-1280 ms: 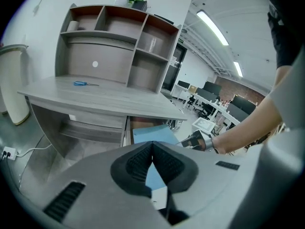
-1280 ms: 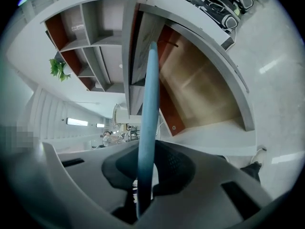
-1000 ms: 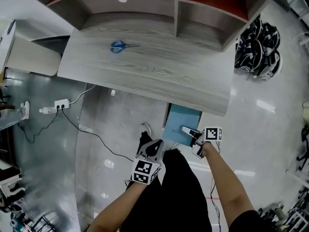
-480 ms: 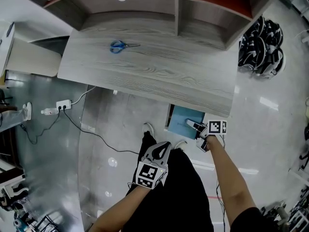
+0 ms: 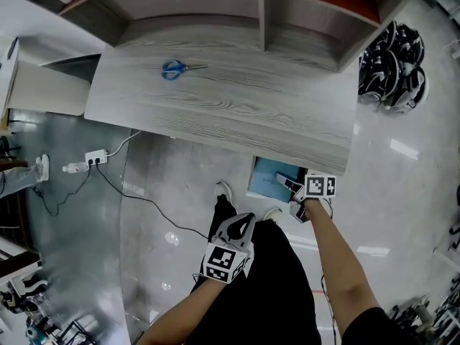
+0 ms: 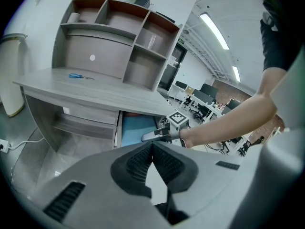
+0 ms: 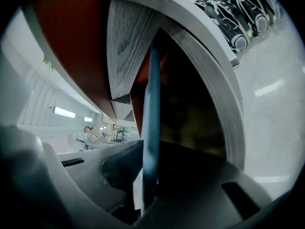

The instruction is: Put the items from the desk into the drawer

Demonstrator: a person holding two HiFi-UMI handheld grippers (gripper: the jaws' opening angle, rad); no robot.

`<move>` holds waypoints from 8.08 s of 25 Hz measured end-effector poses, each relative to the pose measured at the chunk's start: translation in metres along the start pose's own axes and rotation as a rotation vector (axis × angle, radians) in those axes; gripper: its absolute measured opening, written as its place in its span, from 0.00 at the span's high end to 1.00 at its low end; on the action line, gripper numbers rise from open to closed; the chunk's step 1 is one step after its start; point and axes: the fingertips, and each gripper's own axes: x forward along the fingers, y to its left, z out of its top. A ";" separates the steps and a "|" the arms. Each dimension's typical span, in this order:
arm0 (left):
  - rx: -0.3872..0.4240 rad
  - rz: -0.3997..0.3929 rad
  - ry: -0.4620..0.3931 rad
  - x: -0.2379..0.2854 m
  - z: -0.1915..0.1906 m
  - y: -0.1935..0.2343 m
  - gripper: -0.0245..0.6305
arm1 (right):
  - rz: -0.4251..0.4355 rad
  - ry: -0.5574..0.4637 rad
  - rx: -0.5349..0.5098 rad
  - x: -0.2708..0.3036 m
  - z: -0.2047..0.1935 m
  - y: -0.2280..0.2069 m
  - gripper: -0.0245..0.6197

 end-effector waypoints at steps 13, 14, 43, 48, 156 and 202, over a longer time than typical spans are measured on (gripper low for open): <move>-0.024 -0.007 0.000 0.001 0.000 0.001 0.94 | -0.259 0.041 -0.254 0.004 -0.004 -0.021 0.84; -0.025 -0.007 0.001 0.001 -0.001 0.002 0.94 | -0.264 0.034 -0.252 0.004 -0.004 -0.021 0.83; -0.019 -0.006 -0.012 0.009 0.008 0.008 0.94 | -0.676 -0.039 -0.523 -0.022 0.002 -0.032 0.71; -0.020 0.009 -0.011 0.036 0.019 0.012 0.94 | -0.715 -0.036 -0.524 -0.028 -0.003 -0.031 0.70; 0.015 0.219 -0.510 -0.239 0.298 0.264 0.94 | -0.343 -0.323 -1.069 0.133 0.083 0.490 0.93; -0.036 0.280 -0.326 -0.094 0.346 0.374 0.94 | -0.520 0.587 -1.400 0.351 0.243 0.263 0.77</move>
